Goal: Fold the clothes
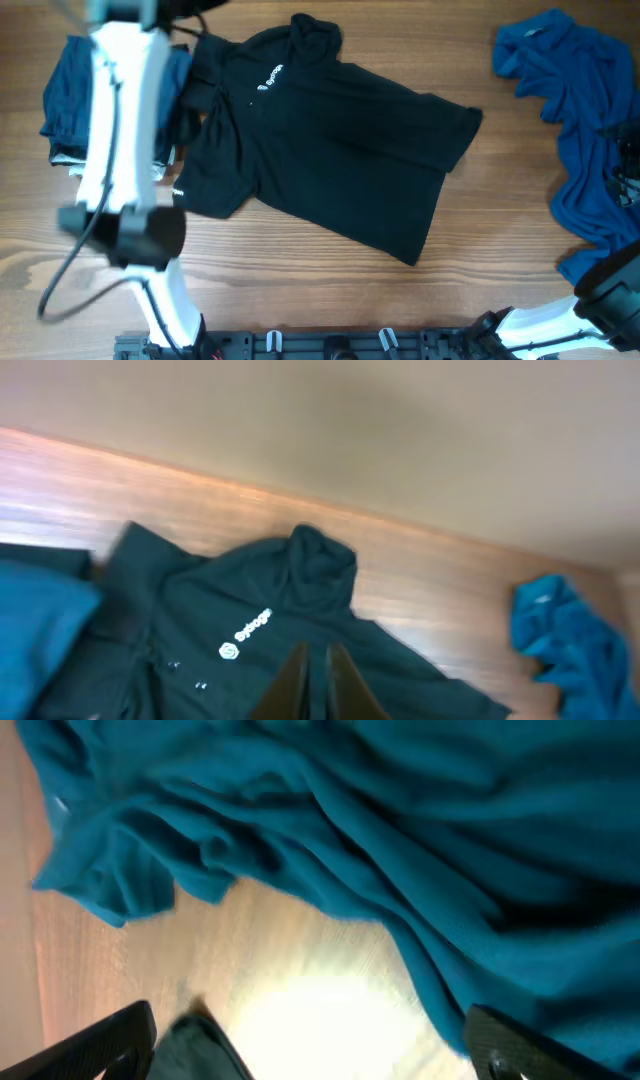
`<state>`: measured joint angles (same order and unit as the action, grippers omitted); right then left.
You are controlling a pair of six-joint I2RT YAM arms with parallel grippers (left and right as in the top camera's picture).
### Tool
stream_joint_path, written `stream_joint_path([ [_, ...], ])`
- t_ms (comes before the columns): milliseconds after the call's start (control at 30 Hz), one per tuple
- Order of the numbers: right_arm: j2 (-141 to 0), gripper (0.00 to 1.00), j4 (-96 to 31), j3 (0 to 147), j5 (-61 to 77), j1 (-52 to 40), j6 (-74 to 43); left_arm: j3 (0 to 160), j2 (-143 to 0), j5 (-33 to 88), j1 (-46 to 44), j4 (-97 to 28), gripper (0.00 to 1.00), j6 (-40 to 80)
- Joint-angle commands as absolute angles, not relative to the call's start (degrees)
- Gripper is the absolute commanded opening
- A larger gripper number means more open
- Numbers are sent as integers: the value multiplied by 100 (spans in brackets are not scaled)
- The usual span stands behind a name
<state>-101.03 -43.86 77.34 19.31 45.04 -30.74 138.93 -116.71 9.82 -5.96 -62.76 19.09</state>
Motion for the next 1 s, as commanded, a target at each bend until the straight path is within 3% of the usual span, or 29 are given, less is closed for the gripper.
stream_joint_path([
  [0, -9996, 99, -3673, 7793, 1999, 4491, -3015, 13856, -11292, 311, -287, -6792, 8, 2021],
  [133, -9996, 99, -3085, 7793, 2001, 4488, -3057, 13856, -10892, 246, 276, -7345, 12, 2023],
  [200, -9996, 100, -2974, 7793, 2025, 4486, -3358, 13856, -10884, 252, 480, -7452, 20, 2029],
  [267, -9996, 100, -3518, 7793, 3028, 4486, -3476, 13854, -10886, 384, 698, -7669, 37, 2067],
  [333, -9996, 100, -3981, 7784, 4584, 4401, -1881, 13845, -10886, 646, 797, -7867, 53, 2064],
  [367, -9996, 100, -4171, 7784, 4661, 4309, -1647, 13845, -10886, 698, 808, -7922, 56, 2064],
  [467, -9996, 100, -5142, 7756, 4058, 3669, -1026, 13828, -10888, 705, 803, -8103, 60, 2064],
  [667, -9996, 100, -6184, 7616, 2257, 1728, -1282, 13821, -10886, 703, 799, -8899, 59, 1994],
  [833, -9996, 99, -6274, 7616, 2694, 534, -1374, 13786, -10886, 705, 784, -9360, 60, 1885],
  [867, -9998, 71, -6377, 7603, 2668, 384, -1448, 13771, -10886, 705, 760, -9404, 59, 1885],
  [933, -9998, 30, -6600, 7513, 2425, 104, -2034, 13703, -10886, 703, 672, -9435, 59, 1846],
  [967, -9998, 28, -6667, 7454, 2322, -16, -2217, 13670, -10886, 703, 628, -9437, 59, 1846],
])
